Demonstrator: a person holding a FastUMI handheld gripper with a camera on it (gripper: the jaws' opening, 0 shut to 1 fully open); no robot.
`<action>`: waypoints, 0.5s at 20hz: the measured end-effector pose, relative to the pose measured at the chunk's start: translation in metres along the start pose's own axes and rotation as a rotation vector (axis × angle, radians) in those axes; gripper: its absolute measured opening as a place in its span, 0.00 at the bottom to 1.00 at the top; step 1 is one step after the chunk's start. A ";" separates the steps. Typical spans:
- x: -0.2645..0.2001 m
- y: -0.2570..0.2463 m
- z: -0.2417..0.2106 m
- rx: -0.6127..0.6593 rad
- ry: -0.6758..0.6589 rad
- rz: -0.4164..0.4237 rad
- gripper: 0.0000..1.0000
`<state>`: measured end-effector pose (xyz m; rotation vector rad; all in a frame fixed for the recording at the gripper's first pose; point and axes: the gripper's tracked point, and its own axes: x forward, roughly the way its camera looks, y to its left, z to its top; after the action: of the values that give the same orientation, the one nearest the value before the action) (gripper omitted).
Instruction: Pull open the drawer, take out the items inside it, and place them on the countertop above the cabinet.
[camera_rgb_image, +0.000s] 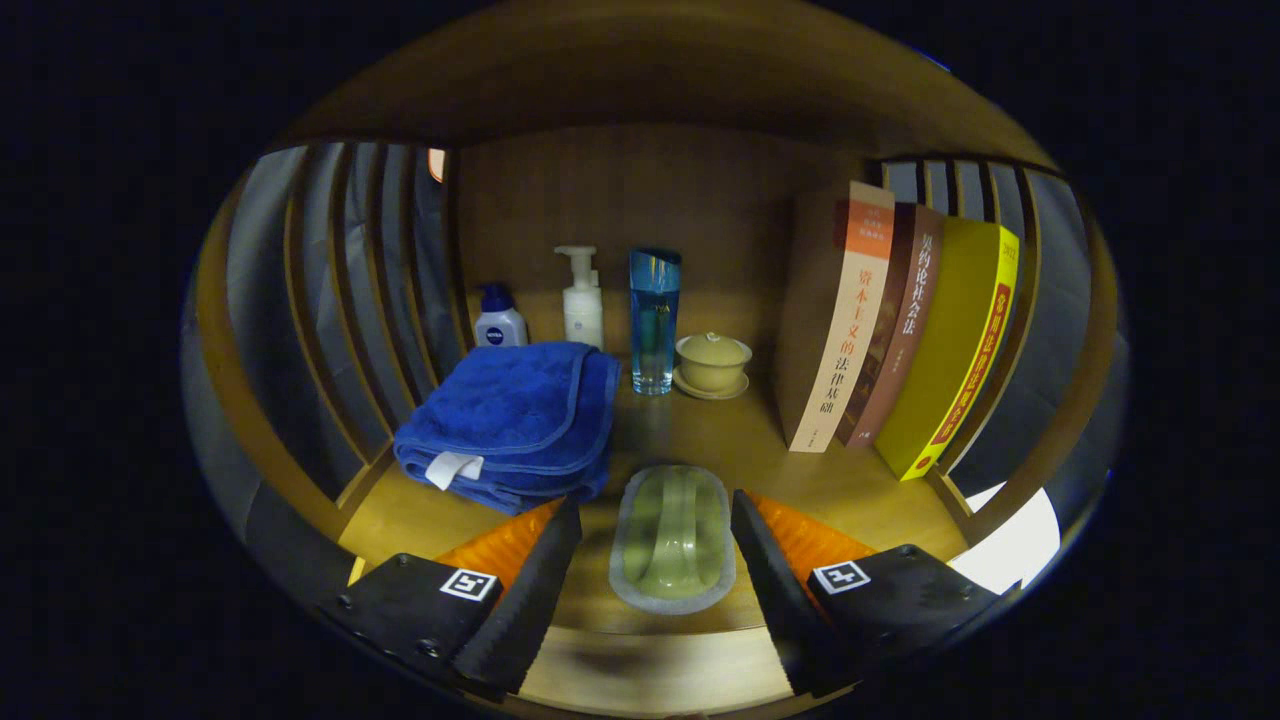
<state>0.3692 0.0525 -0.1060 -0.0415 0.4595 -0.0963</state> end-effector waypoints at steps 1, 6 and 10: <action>-0.010 0.001 0.002 0.001 -0.014 -0.001 0.99; -0.069 0.018 0.019 0.000 -0.156 0.044 0.99; -0.122 0.035 0.041 -0.011 -0.261 0.091 0.99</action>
<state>0.2810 0.1010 -0.0180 -0.0428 0.2007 0.0011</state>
